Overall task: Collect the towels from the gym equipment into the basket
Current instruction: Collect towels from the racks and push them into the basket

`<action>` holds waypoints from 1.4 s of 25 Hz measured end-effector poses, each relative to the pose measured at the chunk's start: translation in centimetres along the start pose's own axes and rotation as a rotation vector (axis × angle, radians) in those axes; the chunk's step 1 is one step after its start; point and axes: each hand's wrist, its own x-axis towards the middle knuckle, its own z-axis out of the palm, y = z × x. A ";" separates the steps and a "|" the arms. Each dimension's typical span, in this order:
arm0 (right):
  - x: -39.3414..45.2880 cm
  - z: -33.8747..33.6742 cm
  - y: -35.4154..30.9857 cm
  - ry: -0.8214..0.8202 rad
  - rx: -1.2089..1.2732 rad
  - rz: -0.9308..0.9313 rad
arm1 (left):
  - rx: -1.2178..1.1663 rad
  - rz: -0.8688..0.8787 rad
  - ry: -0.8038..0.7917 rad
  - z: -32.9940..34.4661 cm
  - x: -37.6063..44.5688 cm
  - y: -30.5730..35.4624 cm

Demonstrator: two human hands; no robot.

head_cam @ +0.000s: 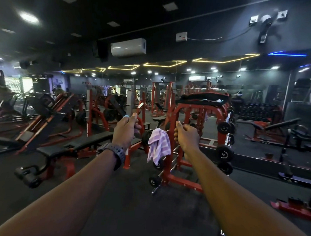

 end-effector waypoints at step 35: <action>77.0 45.9 43.3 0.122 -0.239 0.236 | 0.040 -0.107 -0.209 23.3 83.6 -51.3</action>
